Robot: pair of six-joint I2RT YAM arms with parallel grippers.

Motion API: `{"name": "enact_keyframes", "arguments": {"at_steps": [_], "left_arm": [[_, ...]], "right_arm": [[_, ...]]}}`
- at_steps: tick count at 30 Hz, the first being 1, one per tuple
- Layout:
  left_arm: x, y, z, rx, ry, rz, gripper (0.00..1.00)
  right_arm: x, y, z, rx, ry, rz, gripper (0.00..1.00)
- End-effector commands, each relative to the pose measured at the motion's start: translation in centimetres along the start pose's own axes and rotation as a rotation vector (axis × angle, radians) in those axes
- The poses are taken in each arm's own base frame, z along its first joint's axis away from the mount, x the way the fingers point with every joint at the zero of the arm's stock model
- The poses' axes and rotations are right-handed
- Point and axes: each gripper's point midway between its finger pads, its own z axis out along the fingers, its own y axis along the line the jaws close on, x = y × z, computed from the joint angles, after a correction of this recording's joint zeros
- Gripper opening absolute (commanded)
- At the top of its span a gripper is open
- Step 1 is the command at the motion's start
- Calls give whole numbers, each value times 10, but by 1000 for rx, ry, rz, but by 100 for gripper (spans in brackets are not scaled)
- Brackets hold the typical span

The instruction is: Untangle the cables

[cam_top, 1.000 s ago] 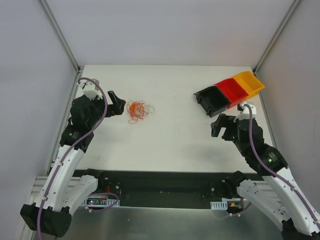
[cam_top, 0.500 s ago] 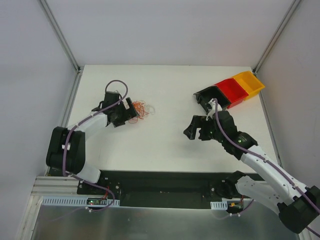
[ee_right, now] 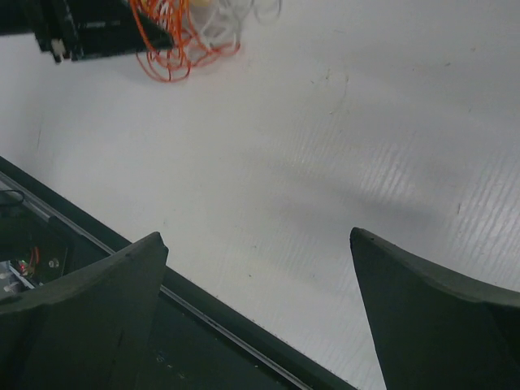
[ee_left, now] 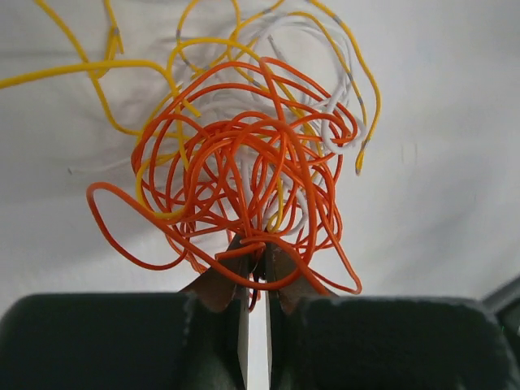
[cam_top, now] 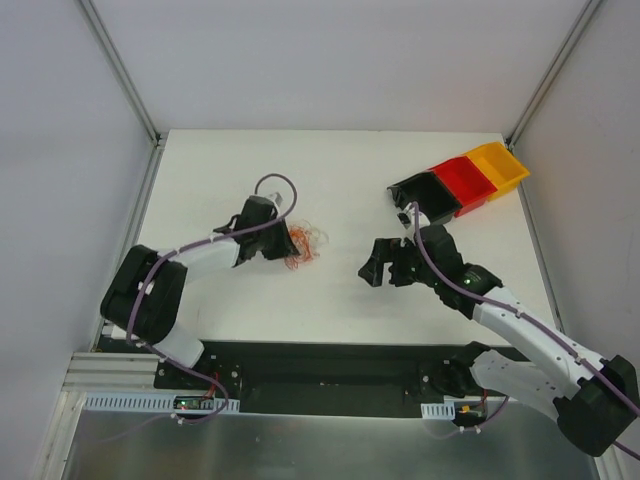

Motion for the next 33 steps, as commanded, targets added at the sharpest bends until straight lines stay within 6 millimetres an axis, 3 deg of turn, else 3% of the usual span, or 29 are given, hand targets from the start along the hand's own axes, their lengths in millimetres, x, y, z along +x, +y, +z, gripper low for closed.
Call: {"name": "enact_keyframes", "arguments": {"at_steps": [1, 4, 5, 8, 10, 12, 16, 19, 22, 24, 27, 29, 33], "left_arm": [[72, -31, -35, 124, 98, 103, 0], [115, -33, -52, 164, 164, 131, 0], [122, -35, -58, 193, 179, 125, 10], [131, -39, -75, 255, 190, 133, 60], [129, -45, -87, 293, 162, 150, 76], [123, -44, -96, 284, 127, 158, 77], [102, -36, -108, 210, 4, 171, 64], [82, -31, -112, 157, -60, 175, 61], [71, -33, -108, 144, -67, 169, 81], [71, -37, -103, 145, -35, 179, 81], [74, -43, -95, 156, 16, 188, 64], [77, -46, -90, 175, 42, 191, 63], [82, -44, -86, 179, 66, 198, 59]], "right_arm": [[2, 3, 10, -12, 4, -67, 99], [13, 11, 21, -52, 26, -99, 97], [16, 15, 25, -72, 31, -109, 96], [30, 30, 36, -132, 52, -137, 94], [35, 43, 42, -169, 52, -160, 91], [42, 53, 48, -176, 59, -167, 88], [39, 67, 58, -208, 26, -114, 78], [35, 83, 65, -259, 13, -89, 71], [31, 93, 72, -288, 14, -74, 64], [32, 91, 79, -268, 23, -71, 55], [42, 86, 86, -248, 58, -81, 42], [47, 85, 88, -248, 70, -85, 35], [45, 97, 80, -297, 51, -107, 38]]}}
